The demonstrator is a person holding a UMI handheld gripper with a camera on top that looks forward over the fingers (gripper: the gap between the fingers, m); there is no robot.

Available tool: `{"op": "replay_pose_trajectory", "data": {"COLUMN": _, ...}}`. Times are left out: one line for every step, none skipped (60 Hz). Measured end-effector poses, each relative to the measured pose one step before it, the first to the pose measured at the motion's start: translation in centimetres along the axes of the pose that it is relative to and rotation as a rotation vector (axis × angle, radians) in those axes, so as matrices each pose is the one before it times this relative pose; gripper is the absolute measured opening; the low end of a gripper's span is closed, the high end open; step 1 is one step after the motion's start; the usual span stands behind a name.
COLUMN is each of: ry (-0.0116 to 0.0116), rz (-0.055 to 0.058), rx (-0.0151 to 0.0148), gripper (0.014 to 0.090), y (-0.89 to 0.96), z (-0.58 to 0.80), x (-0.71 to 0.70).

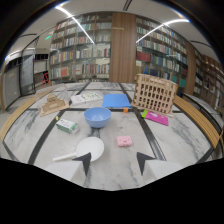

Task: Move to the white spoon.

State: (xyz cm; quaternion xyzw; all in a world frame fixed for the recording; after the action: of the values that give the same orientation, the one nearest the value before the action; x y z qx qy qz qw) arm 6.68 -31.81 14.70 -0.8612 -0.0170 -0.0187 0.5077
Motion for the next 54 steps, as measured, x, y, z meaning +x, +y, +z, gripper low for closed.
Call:
{"op": "replay_pose_trajectory", "data": {"ry": 0.00198, "rz": -0.0028, "rx": 0.00159, "gripper": 0.0858, "y": -0.017, "z": 0.191, "x": 0.105}}
{"op": "replay_pose_trajectory", "data": {"ry": 0.00160, "rz": -0.0026, "rx": 0.00097, "gripper": 0.0859, "y": 0.049, "z": -0.103, "x": 0.036}}
{"op": "replay_pose_trajectory", "data": {"ry": 0.00198, "rz": -0.0026, "rx": 0.00106, "gripper": 0.0858, "y": 0.086, "z": -0.164, "x": 0.024}}
{"op": "replay_pose_trajectory", "data": {"ry": 0.00247, "rz": -0.0019, "rx": 0.00088, "gripper": 0.0858, "y": 0.104, "z": -0.237, "x": -0.005}}
{"op": "replay_pose_trajectory", "data": {"ry": 0.00265, "rz": -0.0011, "rx": -0.00021, "gripper": 0.0858, "y": 0.047, "z": -0.125, "x": 0.067}}
{"op": "replay_pose_trajectory", "data": {"ry": 0.00280, "rz": -0.0006, "rx": 0.00021, "gripper": 0.0859, "y": 0.370, "z": -0.752, "x": -0.183}}
{"op": "replay_pose_trajectory", "data": {"ry": 0.00153, "rz": -0.0003, "rx": -0.00143, "gripper": 0.0859, "y": 0.202, "z": -0.266, "x": -0.077}}
{"op": "replay_pose_trajectory", "data": {"ry": 0.00000, "rz": -0.0008, "rx": -0.00257, "gripper": 0.0857, "y": 0.239, "z": -0.319, "x": -0.125}}
{"op": "replay_pose_trajectory", "data": {"ry": -0.00101, "rz": -0.0009, "rx": -0.00295, "gripper": 0.0859, "y": 0.289, "z": -0.302, "x": -0.157}}
{"op": "replay_pose_trajectory", "data": {"ry": -0.00186, "rz": -0.0008, "rx": -0.00412, "gripper": 0.0856, "y": 0.132, "z": 0.054, "x": -0.063}}
{"op": "replay_pose_trajectory", "data": {"ry": -0.00174, "rz": 0.0002, "rx": -0.00380, "gripper": 0.0856, "y": 0.293, "z": -0.262, "x": -0.148}}
{"op": "replay_pose_trajectory", "data": {"ry": -0.00232, "rz": 0.0006, "rx": -0.00396, "gripper": 0.0856, "y": 0.315, "z": -0.292, "x": -0.181}}
{"op": "replay_pose_trajectory", "data": {"ry": -0.00311, "rz": 0.0003, "rx": -0.00384, "gripper": 0.0857, "y": 0.323, "z": -0.274, "x": -0.223}}
{"op": "replay_pose_trajectory", "data": {"ry": -0.00379, "rz": -0.0011, "rx": -0.00414, "gripper": 0.0855, "y": 0.243, "z": -0.138, "x": -0.198}}
{"op": "replay_pose_trajectory", "data": {"ry": -0.00403, "rz": -0.0021, "rx": -0.00339, "gripper": 0.0855, "y": 0.363, "z": -0.246, "x": -0.205}}
{"op": "replay_pose_trajectory", "data": {"ry": -0.00252, "rz": -0.0017, "rx": -0.00247, "gripper": 0.0855, "y": 0.411, "z": -0.211, "x": -0.217}}
{"op": "replay_pose_trajectory", "data": {"ry": -0.00194, "rz": -0.0012, "rx": -0.00368, "gripper": 0.0856, "y": 0.305, "z": -0.195, "x": -0.202}}
{"op": "replay_pose_trajectory", "data": {"ry": -0.00119, "rz": 0.0005, "rx": -0.00325, "gripper": 0.0858, "y": 0.282, "z": -0.171, "x": -0.235}}
{"op": "replay_pose_trajectory", "data": {"ry": -0.00207, "rz": -0.0001, "rx": -0.00306, "gripper": 0.0856, "y": 0.277, "z": -0.134, "x": -0.265}}
{"op": "replay_pose_trajectory", "data": {"ry": -0.00229, "rz": -0.0006, "rx": -0.00282, "gripper": 0.0855, "y": 0.301, "z": -0.112, "x": -0.303}}
{"op": "replay_pose_trajectory", "data": {"ry": -0.00276, "rz": 0.0006, "rx": -0.00379, "gripper": 0.0855, "y": 0.202, "z": -0.132, "x": -0.341}}
{"op": "replay_pose_trajectory", "data": {"ry": -0.00238, "rz": 0.0035, "rx": -0.00249, "gripper": 0.0857, "y": 0.294, "z": -0.089, "x": -0.334}}
{"op": "replay_pose_trajectory", "data": {"ry": -0.00307, "rz": 0.0045, "rx": -0.00249, "gripper": 0.0857, "y": 0.298, "z": -0.067, "x": -0.404}}
{"op": "replay_pose_trajectory", "data": {"ry": -0.00424, "rz": 0.0027, "rx": -0.00271, "gripper": 0.0856, "y": 0.288, "z": -0.034, "x": -0.444}}
{"op": "replay_pose_trajectory", "data": {"ry": -0.00527, "rz": 0.0004, "rx": -0.00412, "gripper": 0.0857, "y": 0.145, "z": -0.045, "x": -0.309}}
{"op": "replay_pose_trajectory", "data": {"ry": -0.00209, "rz": -0.0010, "rx": -0.00076, "gripper": 0.0858, "y": 0.509, "z": 0.120, "x": -0.597}}
{"op": "replay_pose_trajectory", "data": {"ry": -0.00296, "rz": -0.0008, "rx": -0.00324, "gripper": 0.0859, "y": 0.290, "z": 0.036, "x": -0.413}}
{"op": "replay_pose_trajectory", "data": {"ry": -0.00263, "rz": -0.0007, "rx": -0.00344, "gripper": 0.0859, "y": 0.277, "z": 0.037, "x": -0.372}}
{"op": "replay_pose_trajectory", "data": {"ry": -0.00242, "rz": -0.0017, "rx": -0.00296, "gripper": 0.0855, "y": 0.259, "z": 0.055, "x": -0.390}}
{"op": "replay_pose_trajectory", "data": {"ry": -0.00442, "rz": -0.0028, "rx": -0.00323, "gripper": 0.0857, "y": 0.069, "z": -0.041, "x": -0.241}}
{"op": "replay_pose_trajectory", "data": {"ry": -0.00260, "rz": -0.0039, "rx": -0.00114, "gripper": 0.0857, "y": 0.205, "z": 0.135, "x": -0.394}}
{"op": "replay_pose_trajectory", "data": {"ry": -0.00268, "rz": -0.0033, "rx": -0.00147, "gripper": 0.0858, "y": 0.267, "z": 0.153, "x": -0.392}}
{"op": "replay_pose_trajectory", "data": {"ry": -0.00098, "rz": -0.0038, "rx": -0.00296, "gripper": 0.0858, "y": 0.221, "z": 0.307, "x": -0.432}}
{"op": "replay_pose_trajectory", "data": {"ry": -0.00246, "rz": -0.0036, "rx": -0.00359, "gripper": 0.0858, "y": 0.137, "z": 0.214, "x": -0.369}}
{"op": "replay_pose_trajectory", "data": {"ry": -0.00238, "rz": -0.0046, "rx": -0.00263, "gripper": 0.0857, "y": 0.082, "z": 0.233, "x": -0.301}}
{"op": "replay_pose_trajectory", "data": {"ry": -0.00212, "rz": -0.0048, "rx": -0.00129, "gripper": 0.0857, "y": 0.049, "z": 0.240, "x": -0.286}}
{"op": "replay_pose_trajectory", "data": {"ry": -0.00077, "rz": -0.0036, "rx": -0.00081, "gripper": 0.0857, "y": -0.006, "z": 0.288, "x": -0.219}}
{"op": "replay_pose_trajectory", "data": {"ry": 0.00045, "rz": -0.0026, "rx": 0.00016, "gripper": 0.0859, "y": -0.032, "z": 0.337, "x": -0.165}}
{"op": "replay_pose_trajectory", "data": {"ry": 0.00100, "rz": -0.0014, "rx": 0.00097, "gripper": 0.0859, "y": -0.081, "z": 0.349, "x": -0.149}}
{"op": "replay_pose_trajectory", "data": {"ry": 0.00093, "rz": -0.0009, "rx": 0.00153, "gripper": 0.0860, "y": -0.100, "z": 0.374, "x": -0.140}}
{"op": "replay_pose_trajectory", "data": {"ry": 0.00008, "rz": -0.0003, "rx": 0.00069, "gripper": 0.0859, "y": -0.160, "z": 0.277, "x": -0.054}}
{"op": "replay_pose_trajectory", "data": {"ry": 0.00142, "rz": -0.0001, "rx": 0.00062, "gripper": 0.0858, "y": -0.132, "z": 0.399, "x": -0.136}}
{"op": "replay_pose_trajectory", "data": {"ry": 0.00268, "rz": 0.0006, "rx": -0.00090, "gripper": 0.0859, "y": -0.129, "z": 0.298, "x": -0.247}}
{"op": "replay_pose_trajectory", "data": {"ry": 0.00263, "rz": 0.0004, "rx": 0.00031, "gripper": 0.0859, "y": -0.124, "z": 0.475, "x": -0.051}}
{"op": "replay_pose_trajectory", "data": {"ry": 0.00172, "rz": 0.0004, "rx": -0.00103, "gripper": 0.0858, "y": -0.073, "z": 0.579, "x": -0.038}}
{"op": "replay_pose_trajectory", "data": {"ry": 0.00050, "rz": 0.0008, "rx": -0.00179, "gripper": 0.0858, "y": -0.085, "z": 0.418, "x": -0.125}}
{"op": "replay_pose_trajectory", "data": {"ry": -0.00118, "rz": 0.0010, "rx": -0.00263, "gripper": 0.0859, "y": -0.109, "z": 0.435, "x": -0.128}}
{"op": "replay_pose_trajectory", "data": {"ry": -0.00181, "rz": 0.0013, "rx": -0.00241, "gripper": 0.0859, "y": -0.120, "z": 0.439, "x": -0.138}}
{"op": "replay_pose_trajectory", "data": {"ry": -0.00091, "rz": 0.0012, "rx": -0.00145, "gripper": 0.0860, "y": -0.141, "z": 0.467, "x": -0.118}}
{"op": "replay_pose_trajectory", "data": {"ry": -0.00008, "rz": 0.0012, "rx": -0.00091, "gripper": 0.0858, "y": -0.152, "z": 0.439, "x": -0.077}}
{"op": "replay_pose_trajectory", "data": {"ry": 0.00041, "rz": 0.0009, "rx": -0.00189, "gripper": 0.0858, "y": -0.155, "z": 0.455, "x": -0.072}}
{"op": "replay_pose_trajectory", "data": {"ry": 0.00050, "rz": 0.0007, "rx": -0.00280, "gripper": 0.0858, "y": -0.133, "z": 0.434, "x": -0.052}}
{"op": "replay_pose_trajectory", "data": {"ry": -0.00024, "rz": 0.0005, "rx": -0.00346, "gripper": 0.0857, "y": -0.123, "z": 0.360, "x": -0.045}}
{"op": "replay_pose_trajectory", "data": {"ry": 0.00015, "rz": 0.0006, "rx": -0.00247, "gripper": 0.0858, "y": -0.162, "z": 0.454, "x": -0.024}}
